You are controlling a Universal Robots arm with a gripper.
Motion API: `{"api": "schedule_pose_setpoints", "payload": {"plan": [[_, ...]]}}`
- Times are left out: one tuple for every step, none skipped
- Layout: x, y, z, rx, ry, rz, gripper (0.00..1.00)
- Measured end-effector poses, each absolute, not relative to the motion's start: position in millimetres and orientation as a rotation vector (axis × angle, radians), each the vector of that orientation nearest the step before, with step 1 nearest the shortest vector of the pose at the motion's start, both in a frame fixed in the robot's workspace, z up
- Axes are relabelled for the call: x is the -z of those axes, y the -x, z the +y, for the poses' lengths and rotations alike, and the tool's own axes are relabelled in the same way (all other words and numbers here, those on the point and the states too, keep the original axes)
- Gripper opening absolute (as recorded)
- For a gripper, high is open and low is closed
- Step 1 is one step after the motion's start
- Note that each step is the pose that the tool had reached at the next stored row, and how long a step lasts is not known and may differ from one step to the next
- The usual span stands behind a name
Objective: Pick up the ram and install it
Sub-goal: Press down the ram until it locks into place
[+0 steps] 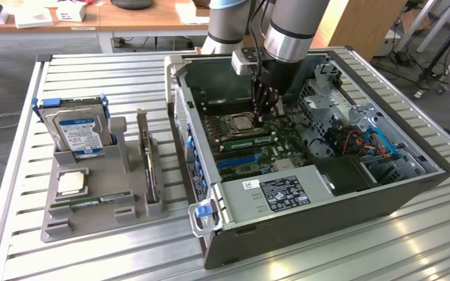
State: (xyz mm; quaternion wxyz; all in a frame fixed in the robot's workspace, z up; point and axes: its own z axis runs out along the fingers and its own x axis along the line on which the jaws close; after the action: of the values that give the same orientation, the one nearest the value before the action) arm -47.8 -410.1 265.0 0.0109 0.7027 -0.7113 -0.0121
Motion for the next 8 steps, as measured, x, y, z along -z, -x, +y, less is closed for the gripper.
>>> {"api": "schedule_pose_setpoints", "payload": {"plan": [[-265.1, 47.8, -410.1, 0.038, -2.193, -2.219, 0.11], [-265.0, 47.7, -410.1, 0.038, -2.193, -2.219, 0.11], [-265.0, 47.7, -410.1, 0.038, -2.193, -2.219, 0.11], [-265.0, 47.7, -410.1, 0.038, -2.193, -2.219, 0.11], [-265.0, 47.8, -410.1, 0.038, -2.193, -2.219, 0.11], [-265.1, 47.8, -410.1, 0.038, -2.192, -2.219, 0.11], [-265.1, 47.7, -410.1, 0.038, -2.193, -2.219, 0.11], [-265.0, 47.7, -410.1, 0.038, -2.193, -2.219, 0.11]]}}
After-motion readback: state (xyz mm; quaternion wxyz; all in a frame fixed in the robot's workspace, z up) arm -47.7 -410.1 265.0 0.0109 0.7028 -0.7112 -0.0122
